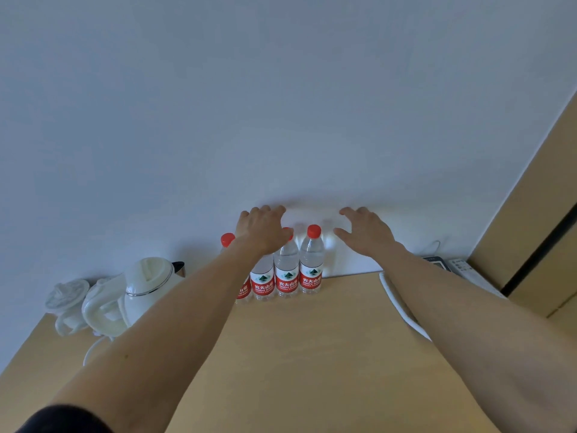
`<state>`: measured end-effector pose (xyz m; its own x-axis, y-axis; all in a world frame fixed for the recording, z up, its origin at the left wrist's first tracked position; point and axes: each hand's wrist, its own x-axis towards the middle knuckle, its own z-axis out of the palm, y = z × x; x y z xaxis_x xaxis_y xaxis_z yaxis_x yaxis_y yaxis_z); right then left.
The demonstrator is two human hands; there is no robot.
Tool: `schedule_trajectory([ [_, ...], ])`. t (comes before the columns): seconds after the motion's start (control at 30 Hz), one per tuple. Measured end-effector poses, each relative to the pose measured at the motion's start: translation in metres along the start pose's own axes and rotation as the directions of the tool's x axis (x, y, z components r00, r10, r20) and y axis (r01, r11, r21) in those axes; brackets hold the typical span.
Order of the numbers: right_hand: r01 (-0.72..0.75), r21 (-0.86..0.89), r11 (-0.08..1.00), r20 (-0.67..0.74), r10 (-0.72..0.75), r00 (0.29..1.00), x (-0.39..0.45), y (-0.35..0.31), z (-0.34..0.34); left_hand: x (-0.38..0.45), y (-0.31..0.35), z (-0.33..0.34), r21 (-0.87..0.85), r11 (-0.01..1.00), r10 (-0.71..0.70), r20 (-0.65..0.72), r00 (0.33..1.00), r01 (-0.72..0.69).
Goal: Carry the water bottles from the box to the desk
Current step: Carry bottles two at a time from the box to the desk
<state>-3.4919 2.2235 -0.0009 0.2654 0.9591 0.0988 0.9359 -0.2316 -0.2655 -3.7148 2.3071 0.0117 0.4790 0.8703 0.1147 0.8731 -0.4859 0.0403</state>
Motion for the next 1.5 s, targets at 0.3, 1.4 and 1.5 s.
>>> schedule_trajectory([
  [0.3,-0.196,-0.109,0.974,-0.015,0.196,0.981,-0.046,0.044,-0.031,0.01,0.085,-0.005,0.008,0.984,0.176,0.0,0.984,-0.176],
  [1.4,-0.991,-0.056,0.118,-0.075,0.99,0.123,-0.686,0.43,-0.189,-0.323,0.768,0.01,-0.178,0.368,0.921,0.205,0.331,-0.913],
  [1.5,-0.999,-0.035,0.021,-0.058,0.998,0.023,-0.737,0.442,-0.19,-0.364,0.812,0.015,-0.177,0.284,0.941,0.24,0.239,-0.942],
])
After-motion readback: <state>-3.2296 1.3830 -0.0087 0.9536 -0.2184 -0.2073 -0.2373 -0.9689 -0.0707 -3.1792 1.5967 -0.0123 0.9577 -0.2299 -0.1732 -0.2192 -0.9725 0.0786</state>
